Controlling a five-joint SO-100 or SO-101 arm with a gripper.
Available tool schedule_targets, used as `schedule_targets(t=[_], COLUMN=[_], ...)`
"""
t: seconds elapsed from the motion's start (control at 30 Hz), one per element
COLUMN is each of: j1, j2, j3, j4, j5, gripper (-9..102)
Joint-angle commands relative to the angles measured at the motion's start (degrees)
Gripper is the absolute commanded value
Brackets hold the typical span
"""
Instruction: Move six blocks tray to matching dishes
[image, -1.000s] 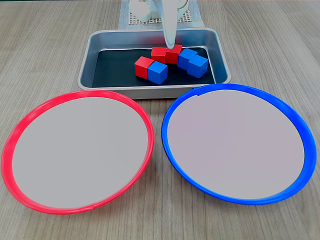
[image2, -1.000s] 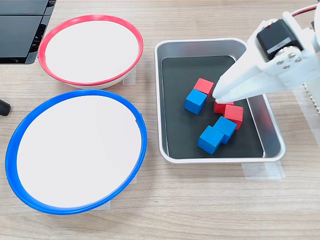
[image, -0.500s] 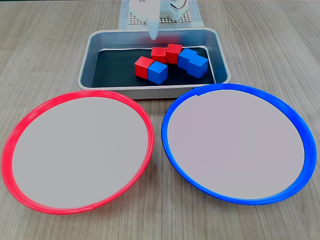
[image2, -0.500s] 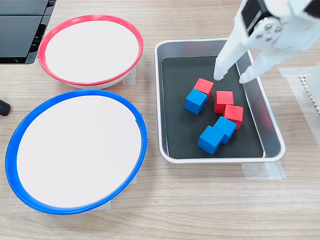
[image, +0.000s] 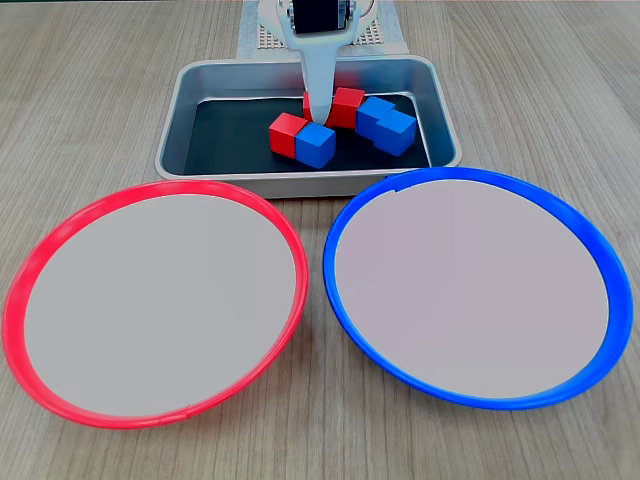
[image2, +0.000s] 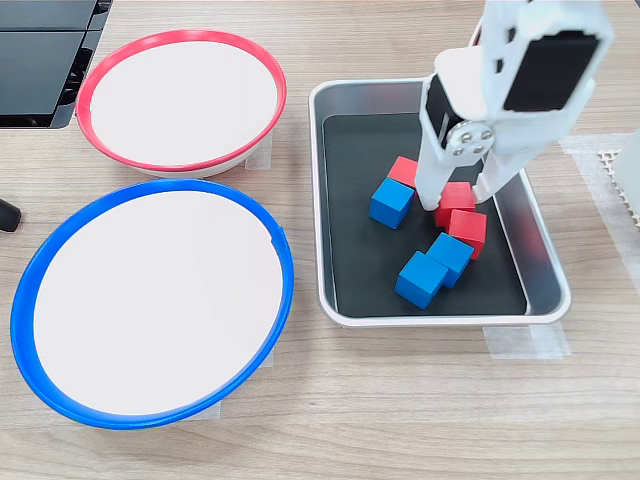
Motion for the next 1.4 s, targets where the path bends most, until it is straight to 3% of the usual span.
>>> schedule_targets(t=[0.0, 0.1, 0.27, 0.33, 0.43, 0.67, 0.77, 0.83, 0.93, 1.03, 1.1, 1.27, 1.37], j1=[-0.9, -0.3, 4.3, 7.6, 12.1, 14.7, 13.4, 12.8, 12.0, 11.9, 12.1, 15.1, 17.6], j2=[-0.9, -0.4, 0.8, -1.1, -8.0, -34.1, -42.0, -42.7, -41.0, -35.2, -28.4, -9.4, 0.4], j3=[-3.5, -6.2, -22.1, -31.4, -45.2, -63.0, -69.3, -69.7, -68.4, -63.6, -58.1, -38.2, -22.8], j4=[0.4, 5.9, 25.8, 27.2, 23.6, 5.2, 2.6, 2.1, 2.1, 3.6, 7.9, 20.7, 19.7], j5=[-1.6, -4.0, -8.4, -7.1, -1.8, 5.4, 6.1, 5.9, 5.4, 5.4, 5.2, -1.1, -1.8], gripper=[0, 0, 0, 0, 0, 0, 11, 20, 22, 18, 0, 0, 1])
